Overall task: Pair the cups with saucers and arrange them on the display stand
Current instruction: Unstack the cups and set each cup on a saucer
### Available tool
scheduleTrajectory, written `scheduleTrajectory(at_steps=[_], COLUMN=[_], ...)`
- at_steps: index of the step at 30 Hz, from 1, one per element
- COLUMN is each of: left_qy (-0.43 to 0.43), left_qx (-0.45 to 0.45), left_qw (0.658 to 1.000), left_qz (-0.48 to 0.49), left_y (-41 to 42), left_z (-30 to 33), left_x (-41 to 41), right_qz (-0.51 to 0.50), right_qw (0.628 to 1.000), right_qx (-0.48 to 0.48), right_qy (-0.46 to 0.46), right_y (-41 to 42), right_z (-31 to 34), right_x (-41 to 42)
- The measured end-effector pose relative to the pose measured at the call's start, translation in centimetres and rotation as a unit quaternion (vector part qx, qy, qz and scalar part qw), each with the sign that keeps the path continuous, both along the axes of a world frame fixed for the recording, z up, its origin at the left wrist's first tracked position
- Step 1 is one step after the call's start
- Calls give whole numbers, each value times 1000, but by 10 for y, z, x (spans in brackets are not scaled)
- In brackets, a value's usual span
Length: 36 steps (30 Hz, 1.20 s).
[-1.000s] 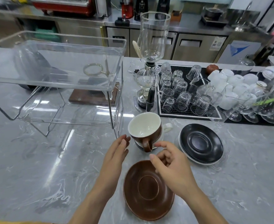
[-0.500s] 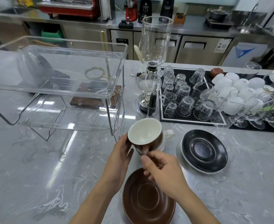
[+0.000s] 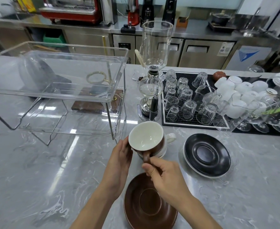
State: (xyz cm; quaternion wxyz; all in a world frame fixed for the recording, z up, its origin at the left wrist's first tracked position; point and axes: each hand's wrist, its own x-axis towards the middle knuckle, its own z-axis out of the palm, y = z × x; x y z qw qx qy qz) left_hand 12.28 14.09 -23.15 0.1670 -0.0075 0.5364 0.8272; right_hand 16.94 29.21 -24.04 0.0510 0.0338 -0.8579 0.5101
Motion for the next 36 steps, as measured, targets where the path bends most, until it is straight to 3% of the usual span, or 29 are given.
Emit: scheduleTrajectory(at_steps=[7, 15, 22, 29, 36], left_qy=[23, 36, 17, -15, -32], left_qx=[11, 45, 61, 48, 17], left_qw=[1000, 998, 998, 999, 999], left_qz=[11, 23, 25, -6, -12], left_y=[-1, -9, -15, -21, -30], left_z=[6, 6, 9, 6, -1], left_x=[6, 21, 27, 36, 50], right_qz=[5, -8, -7, -14, -82], right_qw=[999, 995, 988, 987, 980], right_qx=[-3, -80, -152, -157, -181], right_qy=[41, 62, 41, 22, 8], right_y=[3, 8, 12, 17, 17], right_z=[9, 21, 29, 23, 11], right_x=[7, 24, 43, 64, 76])
